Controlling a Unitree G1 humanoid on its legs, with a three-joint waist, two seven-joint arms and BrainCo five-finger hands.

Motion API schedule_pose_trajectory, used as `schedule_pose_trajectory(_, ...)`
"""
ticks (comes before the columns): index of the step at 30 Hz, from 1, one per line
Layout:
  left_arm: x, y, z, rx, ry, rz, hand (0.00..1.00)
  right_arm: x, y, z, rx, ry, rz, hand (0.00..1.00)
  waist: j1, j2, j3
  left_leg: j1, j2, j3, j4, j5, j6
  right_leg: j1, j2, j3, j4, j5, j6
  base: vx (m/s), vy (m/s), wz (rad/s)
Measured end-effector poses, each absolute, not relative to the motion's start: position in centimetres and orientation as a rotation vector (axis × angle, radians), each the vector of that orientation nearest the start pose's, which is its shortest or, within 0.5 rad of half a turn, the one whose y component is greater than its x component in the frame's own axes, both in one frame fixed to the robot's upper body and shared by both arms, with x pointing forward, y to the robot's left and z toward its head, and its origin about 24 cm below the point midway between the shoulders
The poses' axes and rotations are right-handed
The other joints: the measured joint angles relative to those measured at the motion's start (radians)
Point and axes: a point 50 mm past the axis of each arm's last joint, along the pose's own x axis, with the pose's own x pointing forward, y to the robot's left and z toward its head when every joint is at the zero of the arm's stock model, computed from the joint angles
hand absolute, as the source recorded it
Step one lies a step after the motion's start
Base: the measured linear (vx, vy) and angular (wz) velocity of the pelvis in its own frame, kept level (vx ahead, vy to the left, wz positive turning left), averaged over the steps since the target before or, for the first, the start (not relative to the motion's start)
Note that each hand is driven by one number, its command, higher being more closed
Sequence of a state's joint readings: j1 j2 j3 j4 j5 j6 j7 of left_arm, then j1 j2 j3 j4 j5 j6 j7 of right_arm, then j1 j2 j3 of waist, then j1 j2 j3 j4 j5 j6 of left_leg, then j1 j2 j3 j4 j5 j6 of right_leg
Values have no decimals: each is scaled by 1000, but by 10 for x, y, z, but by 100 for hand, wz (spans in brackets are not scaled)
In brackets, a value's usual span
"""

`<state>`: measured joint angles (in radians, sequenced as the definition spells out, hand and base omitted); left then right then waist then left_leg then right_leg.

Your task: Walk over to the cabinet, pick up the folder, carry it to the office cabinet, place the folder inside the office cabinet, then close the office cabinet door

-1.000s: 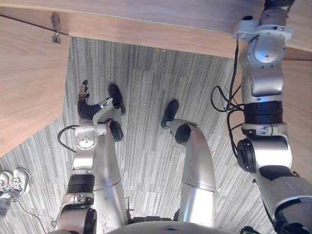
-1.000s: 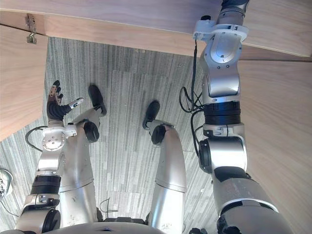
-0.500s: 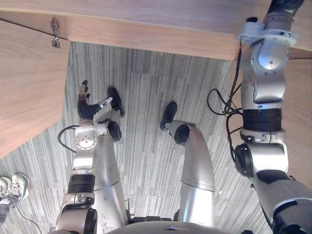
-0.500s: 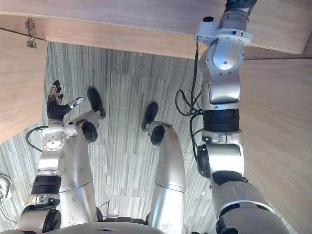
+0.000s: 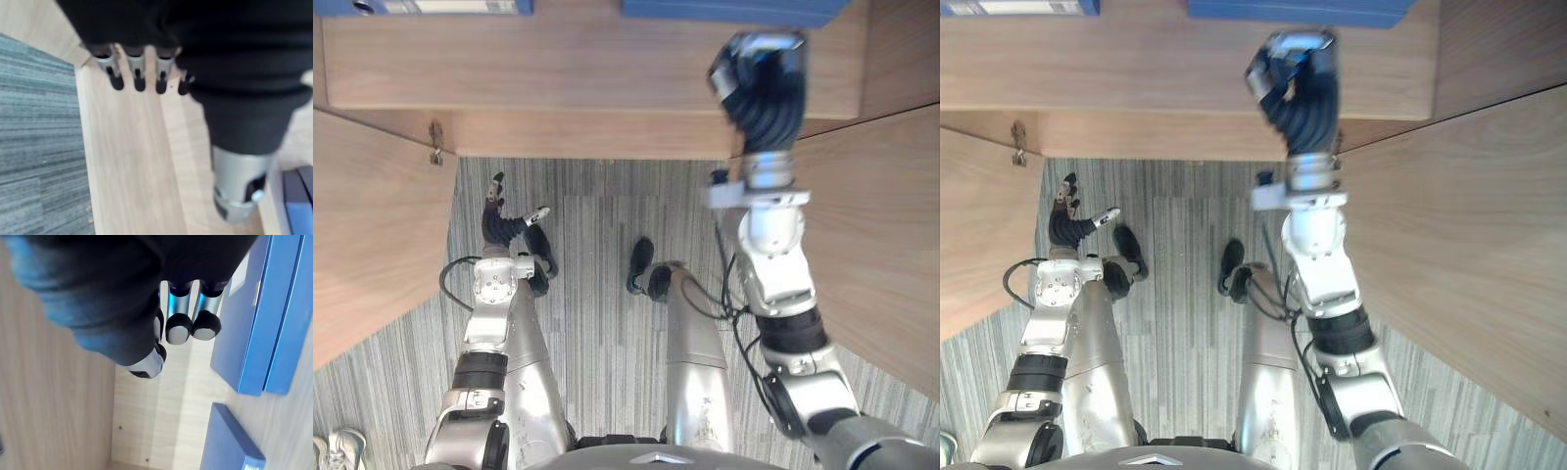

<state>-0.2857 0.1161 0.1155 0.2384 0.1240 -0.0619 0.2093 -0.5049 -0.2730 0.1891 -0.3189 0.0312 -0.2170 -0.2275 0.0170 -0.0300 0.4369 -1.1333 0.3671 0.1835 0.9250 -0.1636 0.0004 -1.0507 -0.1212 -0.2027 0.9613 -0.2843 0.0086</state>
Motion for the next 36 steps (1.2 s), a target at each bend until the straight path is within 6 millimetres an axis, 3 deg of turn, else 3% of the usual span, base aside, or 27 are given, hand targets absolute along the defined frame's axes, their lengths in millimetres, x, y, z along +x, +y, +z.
schedule_pose_trajectory(4, 293, 191, 50, 215, -38, 266, 0, 250, -99, 195, -74, -802, 209, 100, -18, -32, -41, 149, -2, 40, -65, -16, 8, 158, -7, -16, -116, 36, 17, 92, 81, -5)
schedule_pose_trajectory(8, 269, 179, 12, 221, 97, 228, 0, 235, -96, 133, -70, -545, 227, 100, -28, -41, -126, 323, -36, 73, -150, -26, 9, 340, -18, -26, -233, 51, 30, 159, 51, 13)
schedule_pose_trajectory(13, 246, 169, -13, 225, 186, 184, 0, 226, -100, 74, -126, -294, 173, 100, -30, -41, -200, 514, -67, 108, -256, -35, 1, 530, -21, -28, -364, 66, 51, 122, 32, 5)
schedule_pose_trajectory(17, 227, 165, -41, 247, 303, 142, 0, 224, -111, 18, -229, -57, 121, 100, -30, -41, -249, 669, -105, 150, -394, -6, -14, 664, -11, -9, -519, 124, 64, 116, 25, -12)
schedule_pose_trajectory(22, 212, 170, -69, 290, 439, 113, 0, 215, -139, -45, -298, 256, 51, 100, -56, -28, -287, 795, -163, 174, -577, 79, -19, 805, 8, 5, -757, 242, 74, 110, 4, -12)
schedule_pose_trajectory(27, 200, 179, -81, 305, 500, 127, 0, 197, -167, -78, -304, 444, -73, 100, -70, -27, -297, 915, -210, 182, -712, 131, -27, 911, 4, 25, -883, 300, 76, 29, 13, -5)
schedule_pose_trajectory(28, 196, 181, -85, 304, 526, 133, 0, 192, -170, -84, -302, 481, -83, 0, -72, -25, -309, 930, -216, 187, -736, 141, -25, 914, 3, 28, -891, 304, 77, -44, 8, -11)
schedule_pose_trajectory(32, 175, 186, -108, 304, 654, 143, 0, 168, -184, -110, -227, 653, -175, 0, -74, -23, -339, 1013, -252, 199, -858, 187, -29, 948, 0, 54, -941, 324, 70, -47, 14, -17)
schedule_pose_trajectory(36, 160, 188, -120, 306, 739, 148, 0, 152, -189, -120, -181, 728, -227, 0, -74, -21, -348, 1087, -293, 168, -989, 238, -27, 949, 0, 84, -956, 329, 72, -73, 47, -29)
